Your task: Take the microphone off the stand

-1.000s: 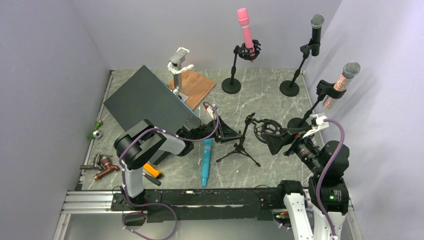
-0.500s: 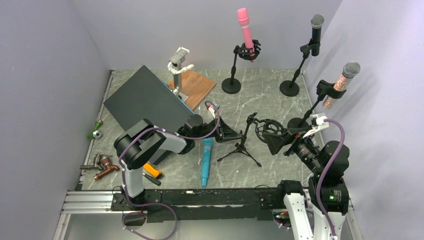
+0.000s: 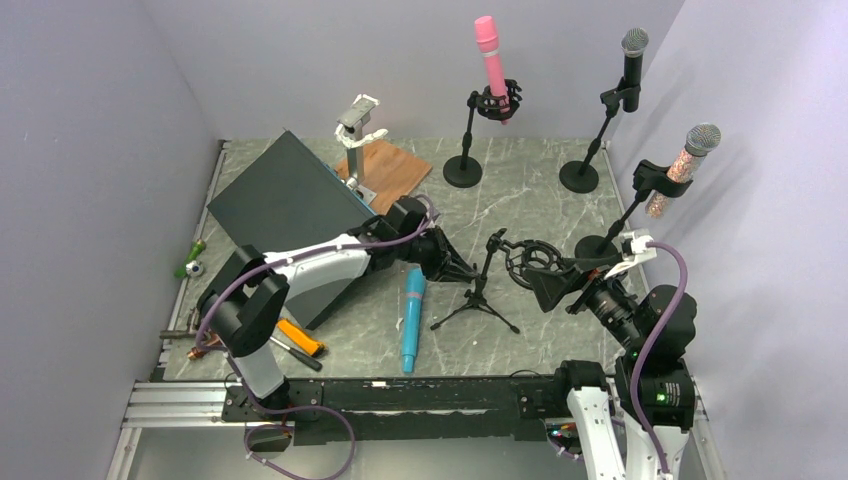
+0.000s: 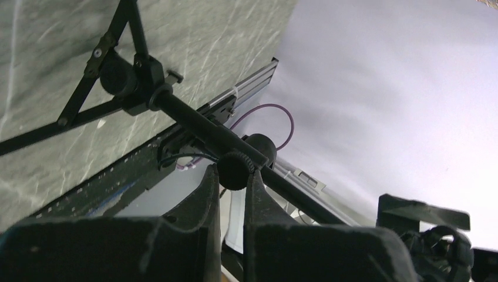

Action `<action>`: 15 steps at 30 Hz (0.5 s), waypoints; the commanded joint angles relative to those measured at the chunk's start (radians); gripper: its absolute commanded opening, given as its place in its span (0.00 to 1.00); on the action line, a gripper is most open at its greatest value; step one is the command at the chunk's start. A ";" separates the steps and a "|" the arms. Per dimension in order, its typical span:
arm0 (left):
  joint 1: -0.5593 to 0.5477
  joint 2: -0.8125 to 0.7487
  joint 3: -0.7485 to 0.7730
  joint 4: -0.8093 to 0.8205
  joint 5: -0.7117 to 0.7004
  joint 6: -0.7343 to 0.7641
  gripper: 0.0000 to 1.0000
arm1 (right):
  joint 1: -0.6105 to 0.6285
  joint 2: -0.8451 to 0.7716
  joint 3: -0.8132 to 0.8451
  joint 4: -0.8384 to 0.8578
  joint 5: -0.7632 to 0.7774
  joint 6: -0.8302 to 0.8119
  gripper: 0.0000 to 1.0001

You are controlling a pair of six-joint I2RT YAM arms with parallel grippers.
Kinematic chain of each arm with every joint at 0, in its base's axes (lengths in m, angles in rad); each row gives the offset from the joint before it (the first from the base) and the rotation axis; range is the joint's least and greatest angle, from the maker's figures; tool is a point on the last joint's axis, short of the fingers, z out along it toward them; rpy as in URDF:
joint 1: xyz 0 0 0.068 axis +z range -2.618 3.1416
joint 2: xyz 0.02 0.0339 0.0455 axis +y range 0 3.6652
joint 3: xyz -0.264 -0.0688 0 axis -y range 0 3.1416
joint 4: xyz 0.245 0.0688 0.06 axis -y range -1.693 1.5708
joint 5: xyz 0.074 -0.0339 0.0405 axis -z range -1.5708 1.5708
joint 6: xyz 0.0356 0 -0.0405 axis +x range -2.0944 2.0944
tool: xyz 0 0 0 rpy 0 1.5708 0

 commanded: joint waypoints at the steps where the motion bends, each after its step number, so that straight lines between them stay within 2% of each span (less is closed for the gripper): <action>1: 0.013 0.047 0.072 -0.439 -0.041 0.010 0.00 | 0.001 -0.026 -0.012 0.083 0.002 0.021 1.00; 6: 0.018 0.042 0.080 -0.432 -0.047 -0.011 0.00 | 0.002 -0.024 0.002 0.087 -0.021 0.036 1.00; 10: 0.024 0.052 0.136 -0.478 -0.062 0.038 0.22 | 0.001 -0.022 0.021 0.079 -0.023 0.031 1.00; 15: 0.039 0.010 0.092 -0.412 -0.080 0.082 0.35 | 0.002 0.000 0.062 0.056 -0.025 0.020 1.00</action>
